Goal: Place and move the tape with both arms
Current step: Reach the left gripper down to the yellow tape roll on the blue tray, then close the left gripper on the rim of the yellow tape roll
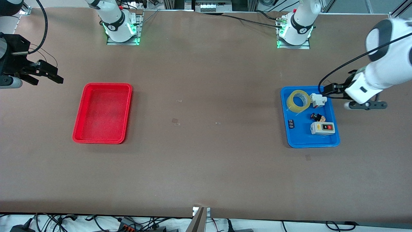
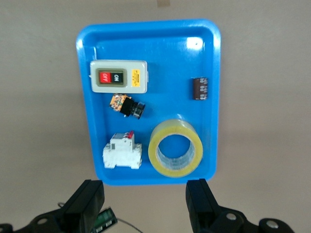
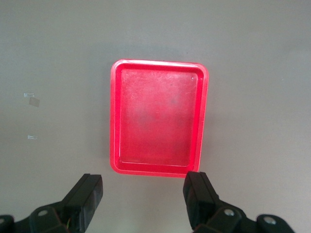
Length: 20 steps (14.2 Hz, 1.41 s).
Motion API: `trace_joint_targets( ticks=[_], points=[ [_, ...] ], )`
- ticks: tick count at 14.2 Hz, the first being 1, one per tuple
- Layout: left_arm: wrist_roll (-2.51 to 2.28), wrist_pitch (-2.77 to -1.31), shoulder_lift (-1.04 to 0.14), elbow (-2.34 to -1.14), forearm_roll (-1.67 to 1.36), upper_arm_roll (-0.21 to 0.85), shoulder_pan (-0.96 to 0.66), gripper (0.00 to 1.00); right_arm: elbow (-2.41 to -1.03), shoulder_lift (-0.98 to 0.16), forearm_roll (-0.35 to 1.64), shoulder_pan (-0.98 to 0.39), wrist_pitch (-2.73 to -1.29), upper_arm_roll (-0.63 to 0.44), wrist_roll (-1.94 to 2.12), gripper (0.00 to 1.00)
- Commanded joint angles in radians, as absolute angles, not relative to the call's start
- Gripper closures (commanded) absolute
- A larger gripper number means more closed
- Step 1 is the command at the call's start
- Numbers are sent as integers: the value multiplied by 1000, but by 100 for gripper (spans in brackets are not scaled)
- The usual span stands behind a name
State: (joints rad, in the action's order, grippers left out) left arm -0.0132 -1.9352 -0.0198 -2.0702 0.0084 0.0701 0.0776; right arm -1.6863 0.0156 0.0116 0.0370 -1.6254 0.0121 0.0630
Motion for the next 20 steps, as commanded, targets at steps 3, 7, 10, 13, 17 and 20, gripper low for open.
trace_joint_targets(
  ticks=[3, 7, 10, 13, 17, 20],
  points=[
    [-18, -2332, 38, -2405, 28, 78, 87, 0, -1690, 26, 3, 44, -1621, 20, 66, 0],
    [8, -2554, 6, -2552, 35, 78, 87, 0, -1690, 25, 3, 44, -1621, 20, 64, 0],
    [86, -2565, -18, -2557, 35, 78, 100, 0, -1690, 23, 3, 44, -1621, 18, 64, 0],
    [81, -2582, -80, -2554, 34, 80, 121, 0, -1690, 18, 3, 44, -1621, 18, 64, 0],
    [60, -2596, -127, -2546, 12, 80, 121, 0, -1689, 18, 3, 45, -1623, 18, 64, 0],
    [2, -2591, -130, -2545, -26, 84, 114, 55, -1689, 18, 5, 46, -1623, 20, 64, 0]
  ],
)
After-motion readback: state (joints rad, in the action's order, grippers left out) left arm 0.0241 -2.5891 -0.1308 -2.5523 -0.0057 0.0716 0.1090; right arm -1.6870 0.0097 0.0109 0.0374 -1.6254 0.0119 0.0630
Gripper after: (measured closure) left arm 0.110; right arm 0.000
